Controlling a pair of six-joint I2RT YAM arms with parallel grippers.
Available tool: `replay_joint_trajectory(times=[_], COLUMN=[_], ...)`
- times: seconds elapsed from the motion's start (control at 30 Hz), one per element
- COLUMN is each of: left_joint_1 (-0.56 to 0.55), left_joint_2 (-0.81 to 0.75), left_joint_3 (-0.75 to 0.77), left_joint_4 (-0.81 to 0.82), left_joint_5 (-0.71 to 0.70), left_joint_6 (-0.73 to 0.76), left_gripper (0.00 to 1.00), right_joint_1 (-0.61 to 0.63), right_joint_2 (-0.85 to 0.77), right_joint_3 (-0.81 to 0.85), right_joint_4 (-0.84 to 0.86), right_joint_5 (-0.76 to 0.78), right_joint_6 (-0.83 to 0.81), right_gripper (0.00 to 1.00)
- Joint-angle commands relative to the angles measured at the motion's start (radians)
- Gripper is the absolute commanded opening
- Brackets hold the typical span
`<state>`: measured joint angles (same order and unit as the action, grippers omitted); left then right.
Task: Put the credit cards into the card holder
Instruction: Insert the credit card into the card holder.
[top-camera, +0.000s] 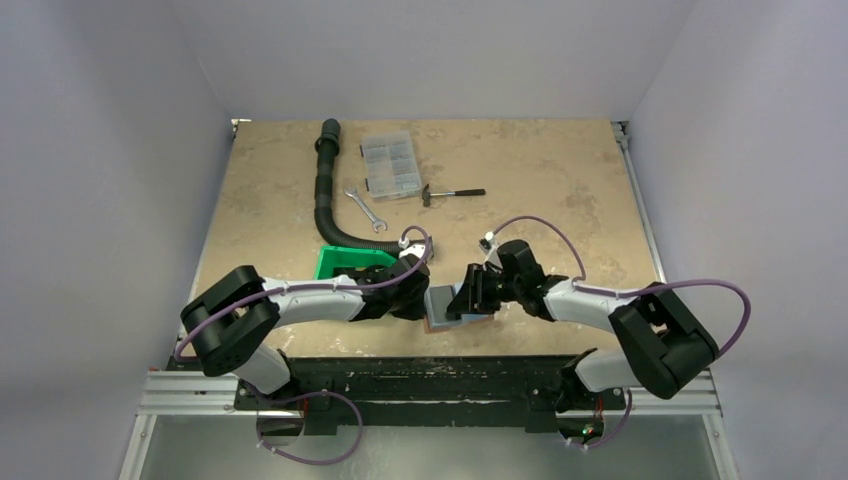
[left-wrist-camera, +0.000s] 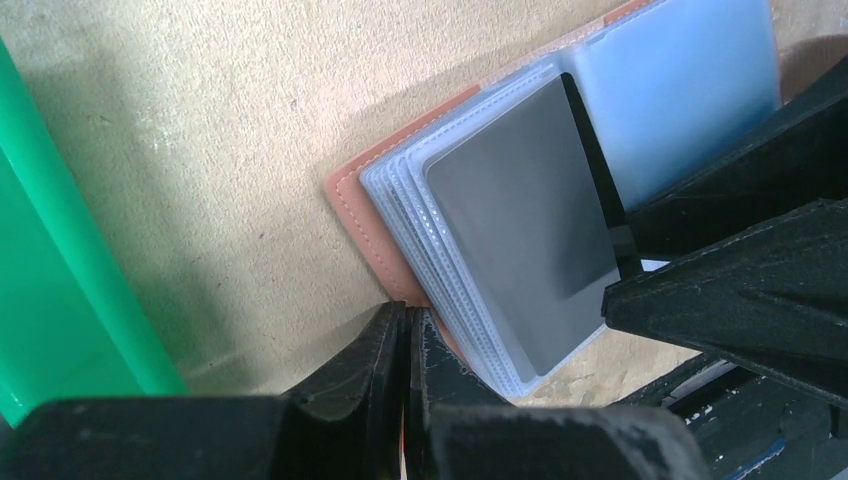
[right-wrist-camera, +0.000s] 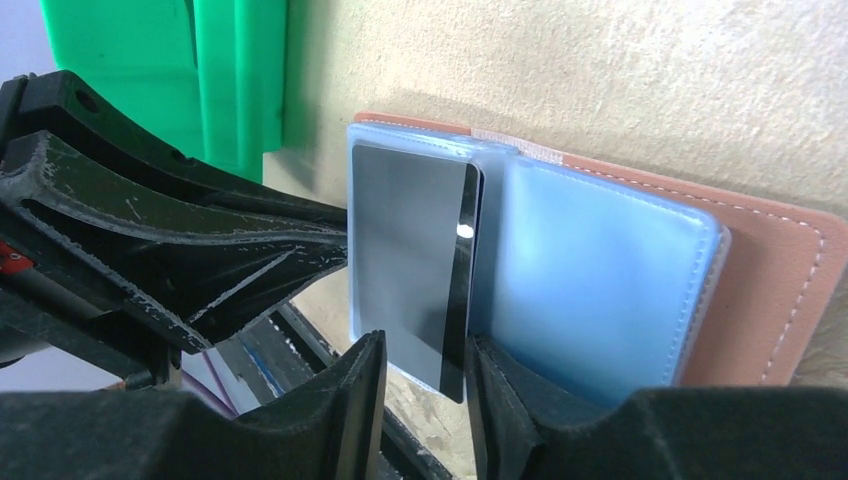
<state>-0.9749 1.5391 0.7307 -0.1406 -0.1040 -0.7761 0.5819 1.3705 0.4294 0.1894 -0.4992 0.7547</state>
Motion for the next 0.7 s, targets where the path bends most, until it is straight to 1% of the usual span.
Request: replay_joint_trajectory(times=[0.0,0.2,0.37,0.5,0.67], left_joint_1=[-0.01,-0.011,-0.012,-0.012,-0.013], left_joint_2=[0.007,0.001,0.007,0.004,-0.001], left_joint_3=[-0.009,-0.033,-0.037,-0.039,-0.051], left_joint_4=[0.067,0.153,0.201,0.202,0.207], left_joint_5=[0.061,0.129,0.159,0.159,0.165], left_joint_6=[-0.026,-0.061,-0.083,-0.086,-0.094], left_gripper=[0.0,0.0,0.0,0.0,0.0], right_joint_1=[0.01,0.047,0.116,0.124,0.124], right_joint_2=[0.01,-0.014,-0.019,-0.042,-0.091], right_joint_3=[0.056,0.065,0.088,0.07,0.036], right_joint_4=[-0.028,-0.034,-0.026,0.034,0.1], right_joint_5=[-0.005,0.021,0.042,0.007,0.005], right_joint_6=[-0.065,-0.063,-0.046,-0.015,0.027], right_gripper=[0.43,0.52,0.52,0.52,0.5])
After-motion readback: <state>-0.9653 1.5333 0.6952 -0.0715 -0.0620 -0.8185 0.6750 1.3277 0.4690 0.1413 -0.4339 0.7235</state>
